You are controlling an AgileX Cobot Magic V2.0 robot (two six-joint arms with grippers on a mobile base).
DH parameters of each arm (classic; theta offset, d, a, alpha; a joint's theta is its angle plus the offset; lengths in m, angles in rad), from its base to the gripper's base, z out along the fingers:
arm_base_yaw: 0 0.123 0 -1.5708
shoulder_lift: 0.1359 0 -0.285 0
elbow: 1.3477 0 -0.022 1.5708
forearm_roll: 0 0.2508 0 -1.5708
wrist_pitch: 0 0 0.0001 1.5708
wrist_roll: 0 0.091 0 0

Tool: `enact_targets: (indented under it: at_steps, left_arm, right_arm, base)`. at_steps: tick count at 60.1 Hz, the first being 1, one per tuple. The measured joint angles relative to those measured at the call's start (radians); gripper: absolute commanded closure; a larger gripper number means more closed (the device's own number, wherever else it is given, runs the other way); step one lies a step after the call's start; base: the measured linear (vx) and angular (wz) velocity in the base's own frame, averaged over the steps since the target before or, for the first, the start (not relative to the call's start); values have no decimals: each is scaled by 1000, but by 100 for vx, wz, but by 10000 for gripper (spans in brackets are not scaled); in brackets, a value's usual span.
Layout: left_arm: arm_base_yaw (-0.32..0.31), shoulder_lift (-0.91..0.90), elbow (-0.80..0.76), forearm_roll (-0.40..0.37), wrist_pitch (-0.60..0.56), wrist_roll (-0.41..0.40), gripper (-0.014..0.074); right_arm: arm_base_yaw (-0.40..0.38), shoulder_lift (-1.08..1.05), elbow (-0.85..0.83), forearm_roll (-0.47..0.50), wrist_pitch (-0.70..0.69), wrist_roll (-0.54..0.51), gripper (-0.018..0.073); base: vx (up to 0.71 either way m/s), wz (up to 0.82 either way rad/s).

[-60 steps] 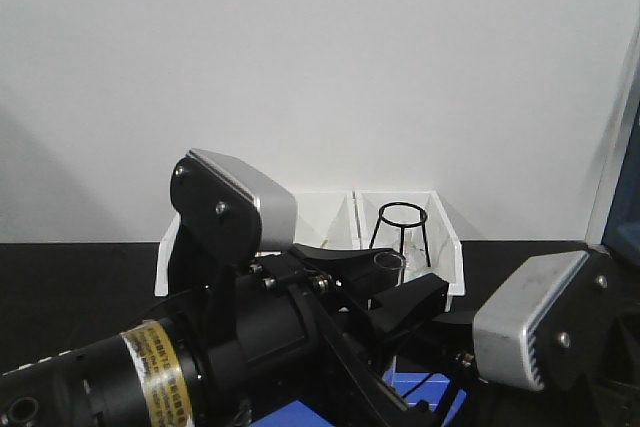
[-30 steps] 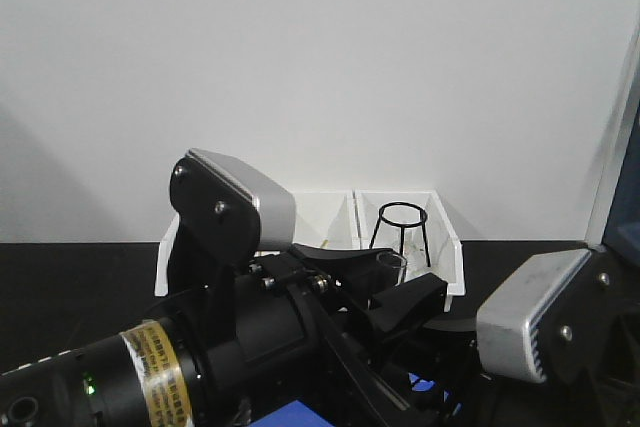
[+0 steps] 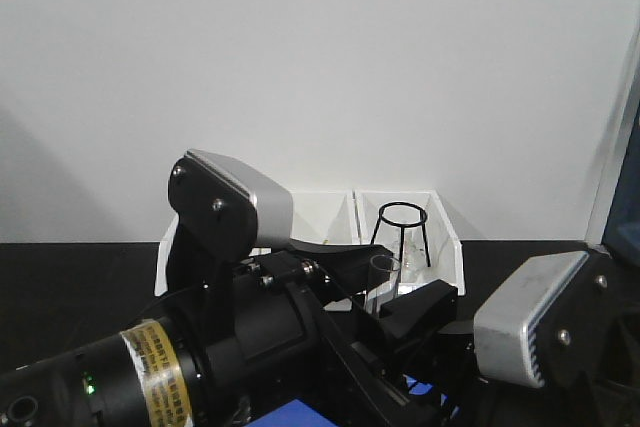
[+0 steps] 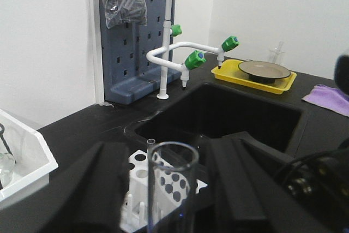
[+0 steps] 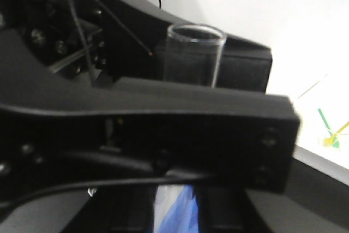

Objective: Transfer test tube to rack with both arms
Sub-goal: 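Close the right gripper on the tube and open the left gripper, then carry the test tube with the right gripper above the white rack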

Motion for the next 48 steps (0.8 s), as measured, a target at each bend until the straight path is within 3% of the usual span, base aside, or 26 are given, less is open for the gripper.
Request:
enact_targets:
  at_steps: [11,18,24,30,33,48]
  left_arm:
    - [0,-56,-15,0,4,0,54]
    - [0,-115,-66,15,33,28,113]
    - [8,-169,-123,59,136,106,245]
    - [46,-198,-147,96,289,153,479]
    - [67,-204,-143,114,355,162,610]
    - [174,-210,-50,138,416,143,605]
  right_arm:
    - [0,0,0,0,12,0,570]
    - [0,0,0,0,39,0,570]
    - [-1,0,0,0,50,0,570]
    - [-16,0,0,0,54,0,570]
    - [-42,0,0,0,61,0,567]
    - [-282,0,0,-4,68,-4,567]
  base:
    - [0,0]
    - [0,0]
    - [0,0]
    - [0,0]
    - [0,0]
    - [0,0]
